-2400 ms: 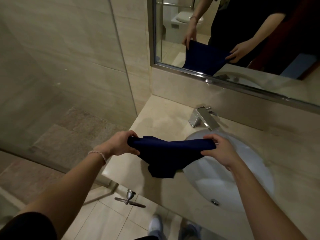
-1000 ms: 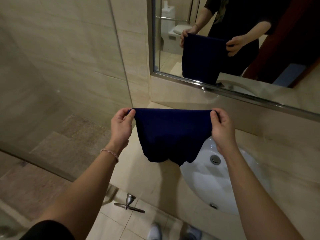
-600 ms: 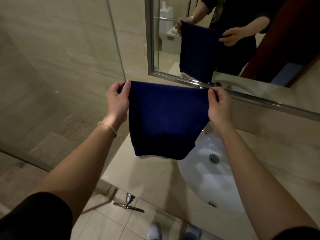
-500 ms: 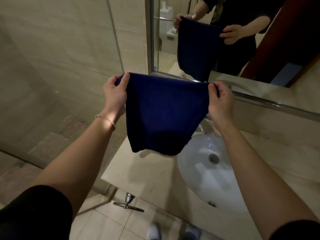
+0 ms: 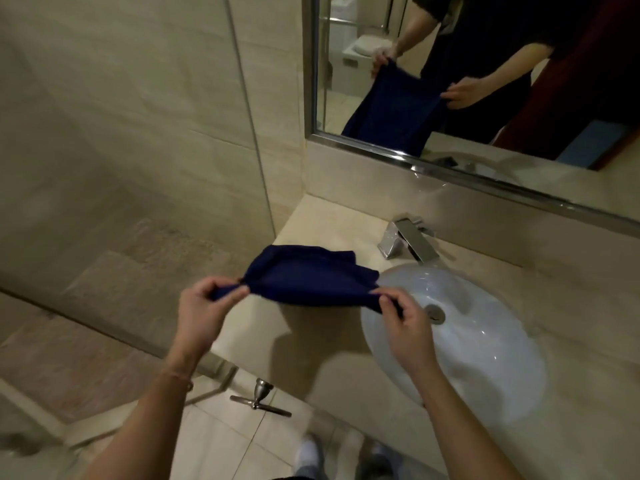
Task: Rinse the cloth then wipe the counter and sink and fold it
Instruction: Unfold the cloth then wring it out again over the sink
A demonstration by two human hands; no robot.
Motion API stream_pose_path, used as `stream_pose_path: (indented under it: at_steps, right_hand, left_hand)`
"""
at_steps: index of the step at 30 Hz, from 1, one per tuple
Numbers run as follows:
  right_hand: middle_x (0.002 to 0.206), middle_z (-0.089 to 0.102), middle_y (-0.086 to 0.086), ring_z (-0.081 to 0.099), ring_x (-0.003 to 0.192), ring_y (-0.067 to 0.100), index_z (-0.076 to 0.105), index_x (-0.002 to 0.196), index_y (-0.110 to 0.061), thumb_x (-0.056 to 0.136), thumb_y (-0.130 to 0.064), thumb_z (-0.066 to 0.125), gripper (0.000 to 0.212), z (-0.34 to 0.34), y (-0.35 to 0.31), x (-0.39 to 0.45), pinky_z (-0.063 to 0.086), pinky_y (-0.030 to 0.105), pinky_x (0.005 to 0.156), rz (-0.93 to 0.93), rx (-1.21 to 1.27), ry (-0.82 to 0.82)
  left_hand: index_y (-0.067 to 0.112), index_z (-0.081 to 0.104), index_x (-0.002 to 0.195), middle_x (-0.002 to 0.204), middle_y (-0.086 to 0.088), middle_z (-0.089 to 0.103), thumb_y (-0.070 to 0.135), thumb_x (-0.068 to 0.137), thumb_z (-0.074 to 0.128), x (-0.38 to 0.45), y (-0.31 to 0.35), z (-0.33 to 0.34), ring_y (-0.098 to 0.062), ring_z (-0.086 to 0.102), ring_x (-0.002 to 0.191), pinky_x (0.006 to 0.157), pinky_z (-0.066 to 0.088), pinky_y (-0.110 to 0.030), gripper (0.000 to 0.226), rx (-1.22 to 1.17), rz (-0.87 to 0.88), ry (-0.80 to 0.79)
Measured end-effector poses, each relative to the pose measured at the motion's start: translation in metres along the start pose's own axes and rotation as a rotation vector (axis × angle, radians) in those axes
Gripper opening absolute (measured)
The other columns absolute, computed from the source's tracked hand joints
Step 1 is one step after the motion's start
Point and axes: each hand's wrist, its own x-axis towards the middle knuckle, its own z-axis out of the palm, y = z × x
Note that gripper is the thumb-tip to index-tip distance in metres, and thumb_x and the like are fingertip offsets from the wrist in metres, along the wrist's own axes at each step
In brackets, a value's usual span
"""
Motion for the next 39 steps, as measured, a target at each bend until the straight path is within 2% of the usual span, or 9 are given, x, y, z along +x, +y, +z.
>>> stream_pose_path:
  at_steps: [4, 12, 16, 21, 27, 30, 33, 36, 39]
  right_hand:
    - [0.099, 0.068, -0.013, 0.063, 0.094, 0.000, 0.069, 0.100, -0.025, 0.099, -0.008, 0.060, 0.019, 0.032, 0.071, -0.043, 0.044, 0.004, 0.078, 0.154, -0.147, -0.219]
    - [0.087, 0.066, -0.007, 0.061, 0.082, -0.002, 0.068, 0.090, -0.012, 0.096, -0.008, 0.063, 0.008, 0.045, 0.102, -0.052, 0.045, 0.006, 0.070, 0.237, -0.243, -0.358]
    - [0.082, 0.065, 0.002, 0.062, 0.079, 0.011, 0.065, 0.082, -0.007, 0.092, -0.008, 0.065, 0.010, 0.034, 0.115, -0.058, 0.048, 0.018, 0.068, 0.282, -0.320, -0.370]
    - [0.101, 0.053, -0.011, 0.047, 0.100, 0.010, 0.067, 0.096, -0.010, 0.096, -0.013, 0.062, 0.005, 0.035, 0.143, -0.086, 0.038, 0.012, 0.085, 0.176, -0.473, -0.355]
    - [0.110, 0.053, -0.005, 0.039, 0.106, 0.013, 0.070, 0.097, -0.010, 0.092, -0.022, 0.068, 0.012, 0.047, 0.150, -0.096, 0.047, 0.035, 0.090, 0.128, -0.572, -0.310]
    - [0.113, 0.052, -0.010, 0.032, 0.113, 0.014, 0.073, 0.094, -0.020, 0.090, -0.039, 0.068, 0.019, 0.050, 0.147, -0.095, 0.034, 0.034, 0.092, 0.123, -0.712, -0.321]
    - [0.111, 0.055, -0.011, 0.032, 0.116, 0.017, 0.075, 0.088, -0.025, 0.089, -0.046, 0.068, 0.022, 0.052, 0.141, -0.090, 0.028, 0.036, 0.093, 0.100, -0.770, -0.256]
    - [0.118, 0.057, -0.007, 0.034, 0.119, 0.019, 0.074, 0.105, -0.028, 0.092, -0.045, 0.065, 0.023, 0.055, 0.135, -0.078, 0.027, 0.035, 0.094, 0.085, -0.757, -0.233]
    - [0.130, 0.048, -0.004, 0.034, 0.123, 0.019, 0.062, 0.130, -0.028, 0.094, -0.047, 0.061, 0.041, 0.057, 0.130, -0.052, 0.034, 0.037, 0.101, 0.089, -0.727, -0.266]
  left_hand:
    - [0.014, 0.075, 0.077, 0.075, 0.001, 0.074, 0.011, 0.078, 0.084, -0.048, -0.089, 0.009, -0.013, 0.067, 0.069, 0.068, 0.054, -0.029, 0.009, 0.092, -0.273, -0.122]
    - [0.008, 0.073, 0.081, 0.077, -0.007, 0.071, 0.019, 0.089, 0.077, -0.073, -0.139, 0.024, -0.021, 0.066, 0.077, 0.069, 0.053, -0.029, 0.015, 0.020, -0.371, -0.047]
    - [0.010, 0.071, 0.078, 0.077, -0.006, 0.072, 0.024, 0.092, 0.075, -0.076, -0.153, 0.025, -0.027, 0.067, 0.079, 0.073, 0.056, -0.040, 0.020, 0.077, -0.400, 0.008]
    - [0.018, 0.069, 0.090, 0.092, 0.000, 0.070, 0.015, 0.091, 0.074, -0.099, -0.169, 0.036, -0.020, 0.065, 0.087, 0.080, 0.056, -0.038, 0.006, 0.160, -0.442, 0.033]
    - [0.015, 0.066, 0.096, 0.097, -0.003, 0.067, 0.017, 0.095, 0.069, -0.106, -0.168, 0.055, -0.020, 0.064, 0.092, 0.083, 0.054, -0.040, 0.004, 0.063, -0.487, 0.165]
    - [0.017, 0.065, 0.099, 0.101, -0.004, 0.068, 0.022, 0.095, 0.070, -0.100, -0.169, 0.058, -0.026, 0.065, 0.098, 0.086, 0.053, -0.040, 0.008, 0.062, -0.481, 0.218]
    - [0.017, 0.060, 0.122, 0.116, -0.007, 0.065, 0.028, 0.092, 0.073, -0.092, -0.170, 0.053, -0.031, 0.063, 0.111, 0.094, 0.054, -0.048, 0.034, 0.149, -0.502, 0.209]
    - [0.019, 0.057, 0.133, 0.127, -0.007, 0.058, 0.038, 0.089, 0.074, -0.079, -0.163, 0.053, -0.035, 0.049, 0.123, 0.098, 0.046, -0.056, 0.051, 0.532, -0.406, 0.167]
    - [0.017, 0.059, 0.133, 0.129, -0.010, 0.058, 0.038, 0.095, 0.067, -0.044, -0.145, 0.061, -0.033, 0.049, 0.121, 0.101, 0.045, -0.050, 0.044, 0.658, -0.242, 0.012]
